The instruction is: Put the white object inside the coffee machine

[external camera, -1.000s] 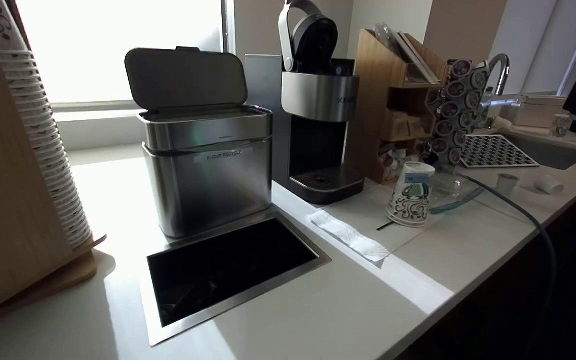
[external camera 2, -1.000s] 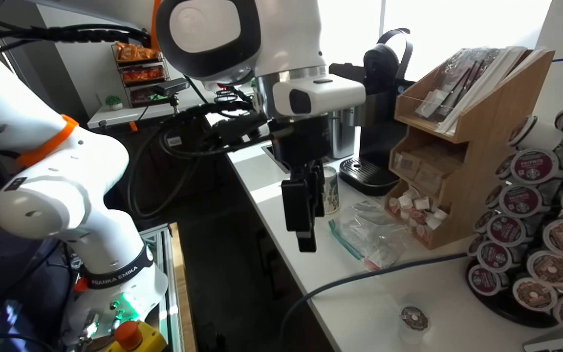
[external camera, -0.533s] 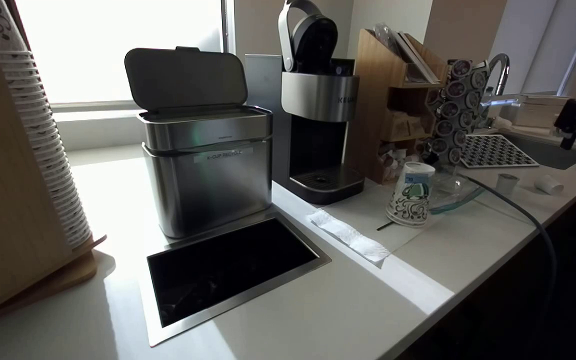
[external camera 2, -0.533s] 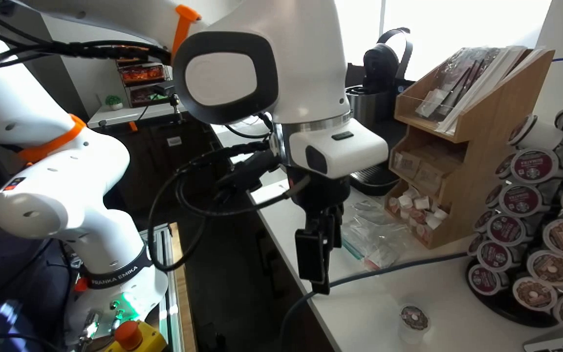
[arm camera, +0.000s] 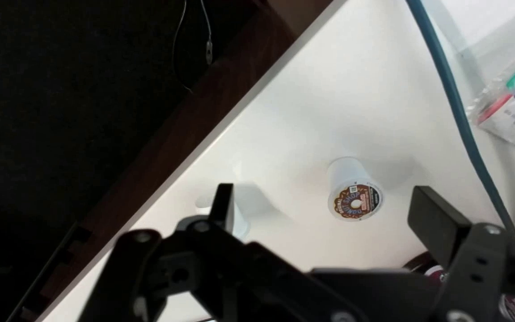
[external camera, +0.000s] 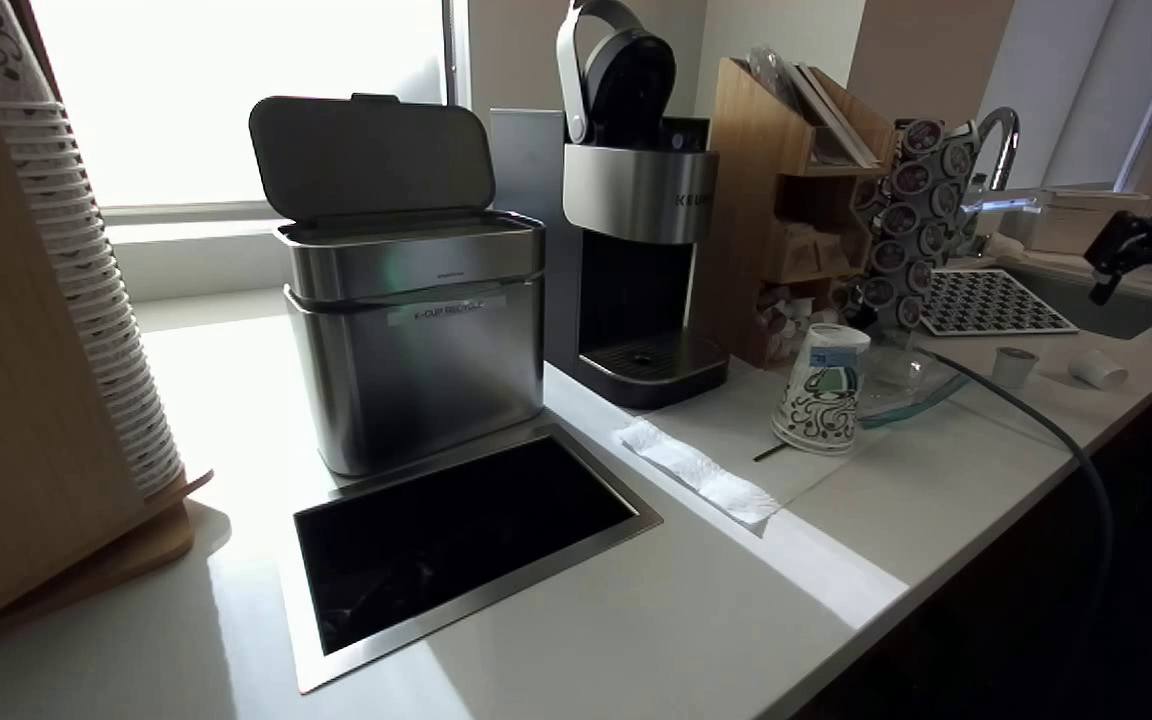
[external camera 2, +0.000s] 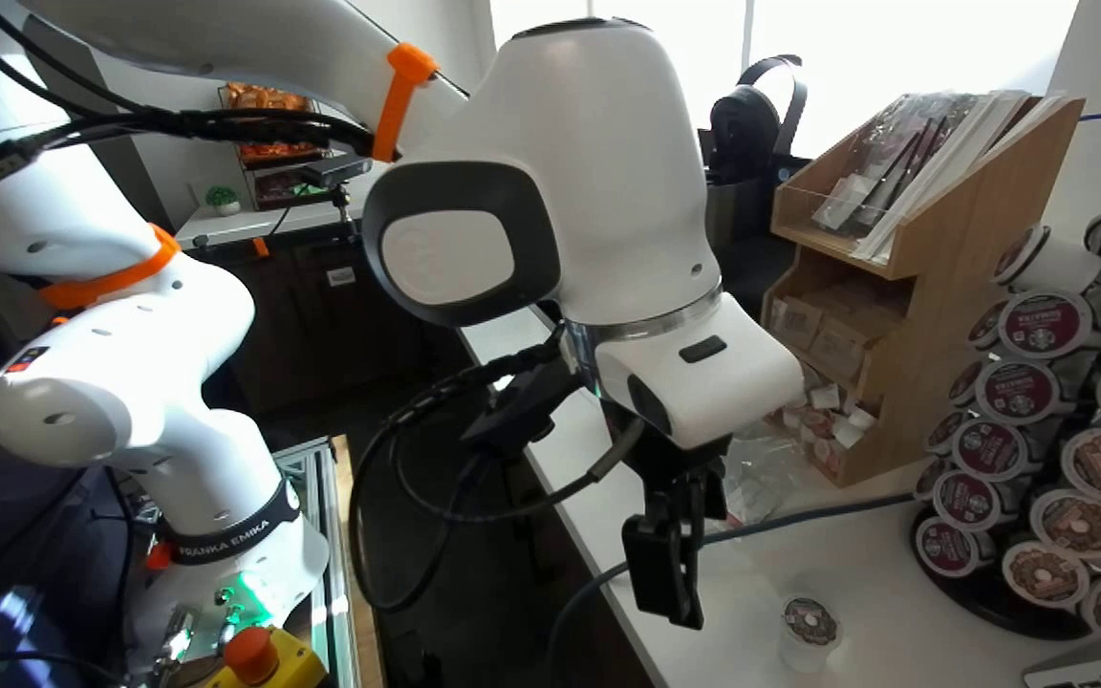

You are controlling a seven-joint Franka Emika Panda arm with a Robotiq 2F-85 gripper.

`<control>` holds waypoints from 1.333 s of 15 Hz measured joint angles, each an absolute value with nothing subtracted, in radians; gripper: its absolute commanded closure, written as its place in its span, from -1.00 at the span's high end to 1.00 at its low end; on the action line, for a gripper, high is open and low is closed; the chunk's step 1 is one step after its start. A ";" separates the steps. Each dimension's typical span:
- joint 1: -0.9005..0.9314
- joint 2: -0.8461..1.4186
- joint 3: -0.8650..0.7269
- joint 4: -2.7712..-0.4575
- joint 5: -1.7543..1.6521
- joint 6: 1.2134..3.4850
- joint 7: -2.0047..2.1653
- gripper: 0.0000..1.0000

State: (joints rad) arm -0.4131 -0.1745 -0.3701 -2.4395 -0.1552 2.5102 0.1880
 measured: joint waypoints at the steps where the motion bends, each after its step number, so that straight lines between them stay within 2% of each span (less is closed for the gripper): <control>1: -0.413 -0.160 -0.373 -2.438 -0.143 2.533 0.179 1.00; 14: -0.413 -0.083 -0.375 -2.411 -0.128 2.605 0.169 1.00; 20: -0.403 0.002 -0.373 -2.405 -0.012 2.677 0.075 1.00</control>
State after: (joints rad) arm -0.4034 0.0019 -0.3728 -2.4049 -0.0122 2.6766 0.0748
